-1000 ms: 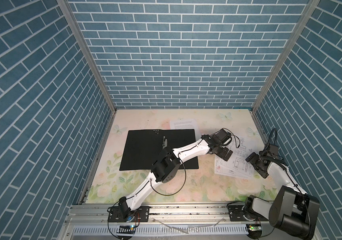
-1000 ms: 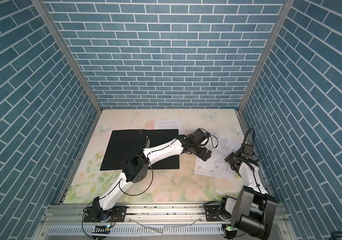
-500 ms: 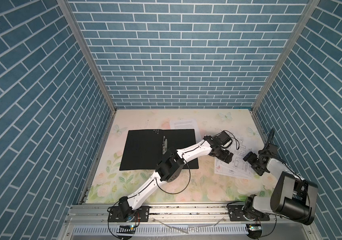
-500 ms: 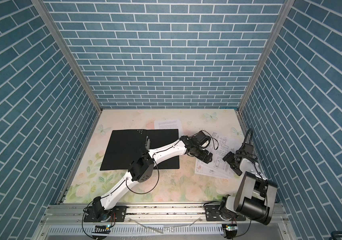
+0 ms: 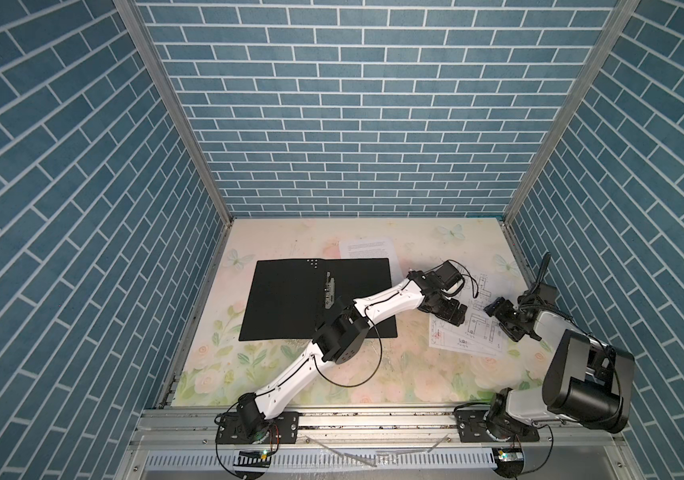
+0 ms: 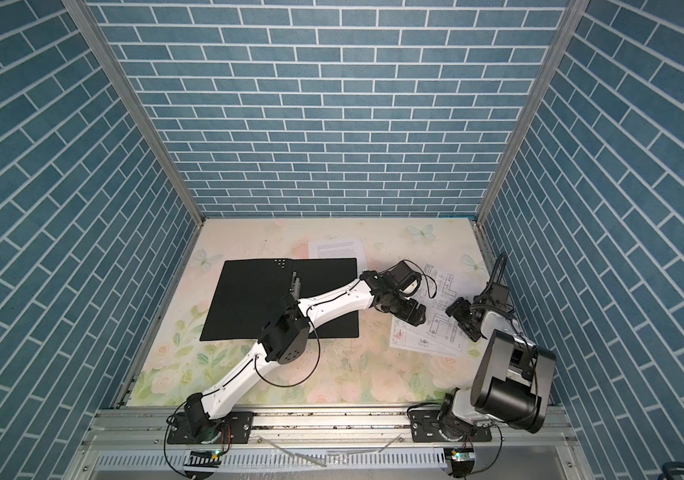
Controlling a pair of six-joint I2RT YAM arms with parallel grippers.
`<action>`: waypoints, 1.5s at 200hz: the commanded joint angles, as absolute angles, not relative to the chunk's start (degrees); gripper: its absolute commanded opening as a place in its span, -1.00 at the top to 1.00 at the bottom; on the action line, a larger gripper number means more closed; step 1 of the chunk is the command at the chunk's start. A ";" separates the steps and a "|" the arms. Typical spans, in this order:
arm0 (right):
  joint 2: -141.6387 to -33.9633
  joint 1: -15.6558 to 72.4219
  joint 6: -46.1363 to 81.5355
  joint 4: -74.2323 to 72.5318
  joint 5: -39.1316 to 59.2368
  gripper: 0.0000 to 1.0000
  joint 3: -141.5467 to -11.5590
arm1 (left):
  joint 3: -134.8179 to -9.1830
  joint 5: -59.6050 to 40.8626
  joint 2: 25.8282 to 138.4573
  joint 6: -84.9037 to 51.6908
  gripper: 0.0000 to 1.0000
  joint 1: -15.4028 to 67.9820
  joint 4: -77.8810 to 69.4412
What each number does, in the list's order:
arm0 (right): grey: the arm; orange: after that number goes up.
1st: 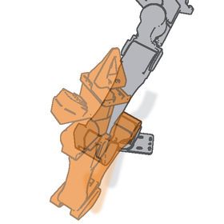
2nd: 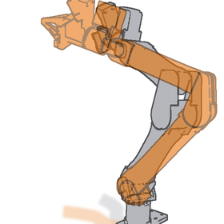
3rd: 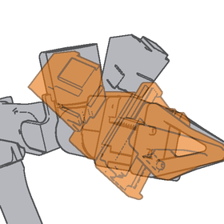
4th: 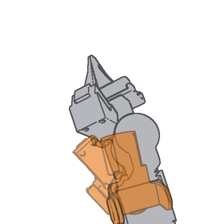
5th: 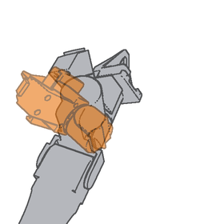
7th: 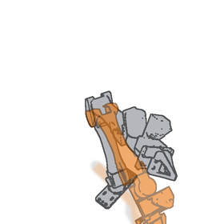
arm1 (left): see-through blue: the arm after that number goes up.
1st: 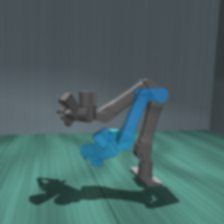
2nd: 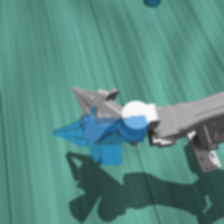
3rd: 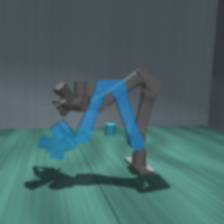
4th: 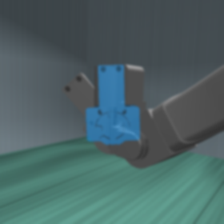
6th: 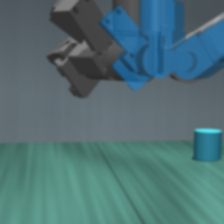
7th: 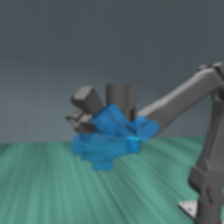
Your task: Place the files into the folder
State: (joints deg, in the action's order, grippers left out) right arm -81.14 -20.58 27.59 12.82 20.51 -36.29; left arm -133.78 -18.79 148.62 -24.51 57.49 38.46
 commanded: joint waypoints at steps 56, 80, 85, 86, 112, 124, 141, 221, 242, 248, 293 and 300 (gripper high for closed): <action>-82.74 -20.12 27.50 16.02 28.31 -0.51 -34.72 | -129.55 -19.25 149.50 -25.40 -0.87 55.52 38.28; -80.93 -20.28 25.20 20.94 22.10 -0.51 -37.07 | -128.95 -18.11 148.46 -25.27 -0.86 55.49 38.57; -80.06 -20.41 24.83 21.92 20.35 -0.53 -37.62 | -128.72 -17.83 148.12 -25.16 -0.86 55.46 38.46; -79.89 -20.44 24.81 22.16 20.06 -0.54 -37.75 | -128.65 -17.79 148.06 -25.15 -0.86 55.46 38.44; -77.43 -21.94 23.26 24.34 14.83 -0.63 -39.87 | -127.62 -16.48 146.91 -24.80 -0.86 55.48 37.70; -78.15 -22.90 22.81 24.30 14.39 -0.65 -40.48 | -127.77 -16.59 146.91 -24.70 -0.87 55.59 37.48; -80.02 -23.79 22.41 23.28 14.09 -0.65 -40.85 | -128.06 -17.28 147.08 -24.53 -0.87 55.61 37.16; -89.64 -23.94 21.62 22.26 19.39 -0.63 -43.38 | -127.61 -17.87 146.70 -23.18 -0.87 55.68 36.69; -90.43 -23.43 21.80 22.13 21.90 -0.59 -43.44 | -128.42 -18.83 147.04 -23.38 -0.87 55.71 36.25; -90.52 -22.92 21.87 22.16 22.35 -0.58 -43.47 | -128.78 -19.04 147.40 -23.37 -0.86 55.72 36.28; -90.58 -21.66 23.00 20.85 25.54 -0.54 -42.13 | -130.23 -20.91 149.65 -23.94 -0.86 55.61 36.91; -90.43 -21.67 23.23 20.59 26.11 -0.54 -41.87 | -130.24 -21.03 149.89 -24.06 -0.86 55.56 36.91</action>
